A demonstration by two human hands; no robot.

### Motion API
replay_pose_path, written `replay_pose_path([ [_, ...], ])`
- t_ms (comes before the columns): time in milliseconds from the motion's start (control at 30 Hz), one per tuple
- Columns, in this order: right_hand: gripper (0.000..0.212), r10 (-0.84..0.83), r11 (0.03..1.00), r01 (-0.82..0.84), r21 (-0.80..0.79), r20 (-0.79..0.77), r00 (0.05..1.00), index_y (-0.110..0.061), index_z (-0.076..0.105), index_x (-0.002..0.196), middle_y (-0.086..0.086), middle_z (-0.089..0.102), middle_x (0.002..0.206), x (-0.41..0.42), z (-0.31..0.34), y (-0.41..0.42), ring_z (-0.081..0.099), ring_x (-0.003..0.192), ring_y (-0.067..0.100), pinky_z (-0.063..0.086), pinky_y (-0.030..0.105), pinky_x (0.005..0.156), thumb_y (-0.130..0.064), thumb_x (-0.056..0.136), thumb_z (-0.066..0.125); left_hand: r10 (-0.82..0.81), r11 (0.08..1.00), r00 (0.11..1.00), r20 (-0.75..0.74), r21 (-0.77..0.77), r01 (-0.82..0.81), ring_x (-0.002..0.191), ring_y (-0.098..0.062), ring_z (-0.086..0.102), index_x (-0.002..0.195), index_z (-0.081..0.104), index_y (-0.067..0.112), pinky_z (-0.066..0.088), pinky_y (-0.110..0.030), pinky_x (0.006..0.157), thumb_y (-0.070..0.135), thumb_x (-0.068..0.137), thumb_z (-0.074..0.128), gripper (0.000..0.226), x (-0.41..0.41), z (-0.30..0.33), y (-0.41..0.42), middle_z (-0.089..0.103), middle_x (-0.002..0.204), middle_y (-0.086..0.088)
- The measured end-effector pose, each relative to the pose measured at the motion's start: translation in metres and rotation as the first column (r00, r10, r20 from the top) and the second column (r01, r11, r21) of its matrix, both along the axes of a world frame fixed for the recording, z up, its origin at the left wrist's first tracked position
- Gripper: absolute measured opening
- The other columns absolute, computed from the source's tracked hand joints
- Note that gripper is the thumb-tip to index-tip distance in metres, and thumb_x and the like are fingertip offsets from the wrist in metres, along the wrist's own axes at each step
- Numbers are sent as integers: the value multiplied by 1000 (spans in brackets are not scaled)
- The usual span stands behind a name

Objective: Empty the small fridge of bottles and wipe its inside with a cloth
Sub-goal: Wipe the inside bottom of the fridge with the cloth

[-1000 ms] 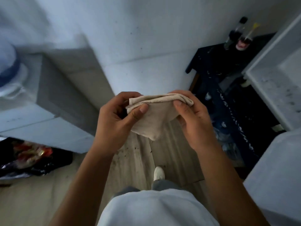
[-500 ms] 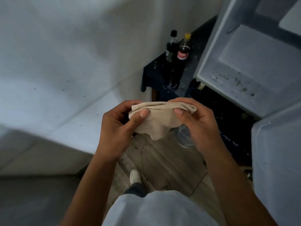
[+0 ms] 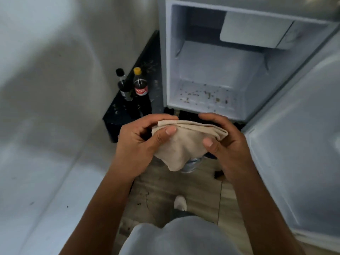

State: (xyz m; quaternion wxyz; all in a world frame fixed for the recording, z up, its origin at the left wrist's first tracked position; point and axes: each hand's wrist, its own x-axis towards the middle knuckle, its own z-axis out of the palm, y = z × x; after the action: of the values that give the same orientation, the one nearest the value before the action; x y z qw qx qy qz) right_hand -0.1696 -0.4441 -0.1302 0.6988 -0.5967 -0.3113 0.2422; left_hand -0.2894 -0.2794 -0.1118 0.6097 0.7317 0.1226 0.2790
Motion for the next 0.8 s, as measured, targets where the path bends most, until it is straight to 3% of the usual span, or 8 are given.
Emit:
replay_pose_path([
  [133, 31, -16, 995, 25, -97, 96, 995, -17, 61, 91, -6, 65, 83, 38, 4, 7, 62, 75, 5, 51, 16, 66, -17, 74, 87, -85, 993, 996, -6, 78, 85, 85, 1, 70, 103, 70, 22, 51, -12, 68, 16, 86, 67, 18, 38, 3, 14, 74, 94, 22],
  [233, 29, -62, 983, 96, -158, 205, 977, -12, 59, 88, 7, 64, 83, 59, 12, 16, 62, 72, 20, 51, 18, 63, -21, 71, 81, -122, 986, 992, -25, 110, 124, 87, 0, 70, 103, 70, 25, 51, -12, 69, 18, 87, 67, 18, 61, 5, 29, 74, 96, 22],
  [333, 45, -91, 979, 117, -166, 155, 984, -21, 62, 109, 2, 72, 91, 75, 19, 23, 69, 79, 10, 52, 14, 68, -22, 69, 82, -176, 973, 984, -5, 154, 175, 88, -1, 71, 101, 73, 27, 52, -12, 72, 17, 89, 70, 16, 84, 10, 44, 74, 97, 23],
  [433, 64, -89, 972, 117, -204, 141, 986, -31, 61, 127, -13, 74, 108, 87, 19, 31, 71, 98, 4, 54, 14, 77, -26, 69, 89, -264, 952, 964, -12, 155, 263, 89, -1, 71, 104, 74, 25, 52, -12, 73, 19, 86, 69, 19, 108, 17, 62, 74, 97, 23],
  [500, 55, -119, 967, 157, -199, 189, 975, -35, 66, 122, -21, 72, 111, 89, 17, 39, 68, 103, 1, 52, 11, 79, -33, 71, 85, -326, 932, 945, -19, 160, 325, 89, 1, 71, 108, 72, 26, 52, -11, 73, 21, 86, 69, 22, 121, 24, 74, 74, 97, 25],
  [600, 36, -233, 945, 277, -173, 237, 943, -50, 71, 109, -26, 73, 105, 88, 16, 55, 68, 100, -2, 50, 9, 80, -39, 75, 74, -399, 899, 916, -41, 181, 400, 89, 1, 72, 99, 77, 29, 52, -11, 73, 24, 86, 69, 15, 137, 27, 96, 75, 96, 26],
  [733, 22, -387, 879, 450, -159, 316, 866, -41, 73, 104, -34, 71, 98, 82, 17, 82, 69, 93, -6, 51, 7, 75, -46, 84, 67, -444, 863, 896, -24, 259, 435, 90, 2, 72, 100, 72, 36, 53, -11, 74, 29, 85, 70, 17, 157, 32, 130, 74, 98, 29],
  [800, 28, -436, 848, 510, -146, 357, 826, -38, 68, 115, -34, 71, 100, 80, 19, 96, 69, 93, -4, 50, 8, 75, -46, 88, 63, -458, 858, 889, -9, 258, 445, 90, 1, 72, 99, 72, 36, 52, -12, 74, 29, 85, 70, 15, 169, 32, 144, 74, 98, 28],
])
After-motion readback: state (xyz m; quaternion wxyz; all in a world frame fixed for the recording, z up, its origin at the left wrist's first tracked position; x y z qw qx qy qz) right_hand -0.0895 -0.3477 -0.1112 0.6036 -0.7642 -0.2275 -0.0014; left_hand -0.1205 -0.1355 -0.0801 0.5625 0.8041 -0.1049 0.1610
